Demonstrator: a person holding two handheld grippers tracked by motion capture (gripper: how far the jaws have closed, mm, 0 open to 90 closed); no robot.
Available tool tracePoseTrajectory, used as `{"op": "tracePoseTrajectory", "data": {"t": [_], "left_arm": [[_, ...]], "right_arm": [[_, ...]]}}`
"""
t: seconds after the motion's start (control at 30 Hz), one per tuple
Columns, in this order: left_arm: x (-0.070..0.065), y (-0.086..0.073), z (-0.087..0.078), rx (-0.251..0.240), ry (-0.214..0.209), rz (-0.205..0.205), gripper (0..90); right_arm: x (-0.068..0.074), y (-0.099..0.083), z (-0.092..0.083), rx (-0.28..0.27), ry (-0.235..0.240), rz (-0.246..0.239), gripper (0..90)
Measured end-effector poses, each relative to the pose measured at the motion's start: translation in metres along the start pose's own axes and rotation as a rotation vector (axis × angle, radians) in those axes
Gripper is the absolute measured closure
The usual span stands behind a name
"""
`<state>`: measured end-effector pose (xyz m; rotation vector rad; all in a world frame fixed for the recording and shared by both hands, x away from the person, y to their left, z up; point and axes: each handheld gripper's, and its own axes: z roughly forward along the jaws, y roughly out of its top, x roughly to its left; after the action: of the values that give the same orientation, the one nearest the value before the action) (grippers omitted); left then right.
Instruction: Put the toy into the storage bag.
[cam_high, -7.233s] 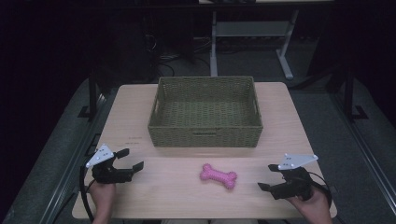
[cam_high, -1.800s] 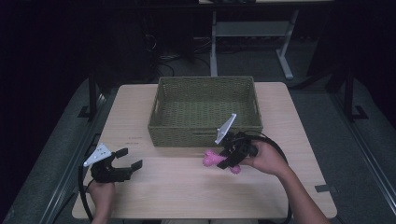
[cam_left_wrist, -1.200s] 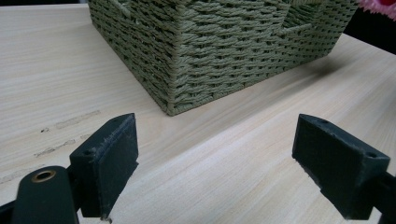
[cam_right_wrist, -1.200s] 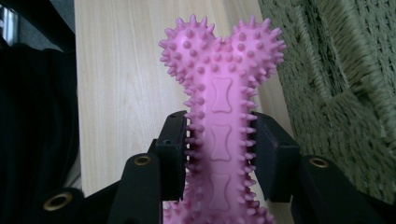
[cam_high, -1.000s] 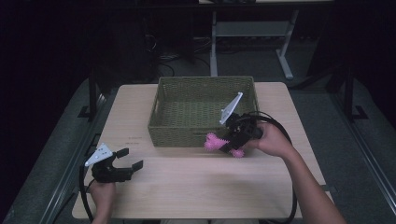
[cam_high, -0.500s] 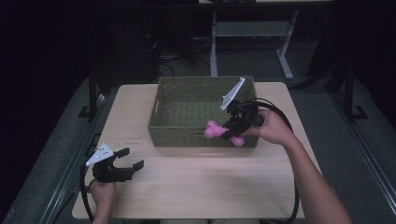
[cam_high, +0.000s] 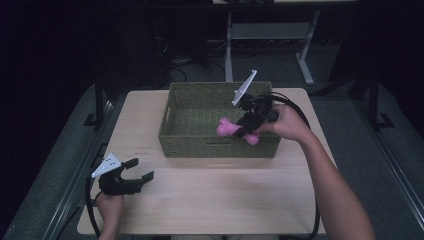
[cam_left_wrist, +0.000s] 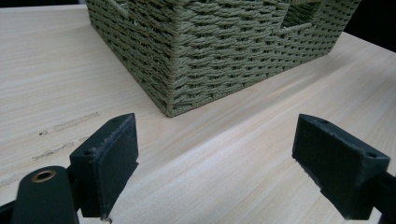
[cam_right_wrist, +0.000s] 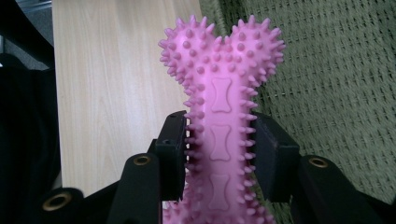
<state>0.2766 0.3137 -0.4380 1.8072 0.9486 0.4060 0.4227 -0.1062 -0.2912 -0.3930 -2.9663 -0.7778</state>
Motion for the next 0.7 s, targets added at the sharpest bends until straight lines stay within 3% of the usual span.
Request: {"op": "tracePoseTrajectory", "data": {"t": [0.4,0.47,0.7], "left_arm": [[0.001,0.0,0.001,0.0,-0.001,-0.003,13.8],[0.001,0.0,0.002,-0.001,-0.003,-0.004,13.9],[0.001,0.0,0.002,0.0,-0.003,-0.006,13.9]], "right_arm": [[-0.024,0.011,0.001,0.02,0.001,0.013,58.0],[-0.031,0.011,0.004,0.016,0.012,0.038,58.0],[-0.041,0.011,0.009,0.018,0.006,0.051,58.1]]}}
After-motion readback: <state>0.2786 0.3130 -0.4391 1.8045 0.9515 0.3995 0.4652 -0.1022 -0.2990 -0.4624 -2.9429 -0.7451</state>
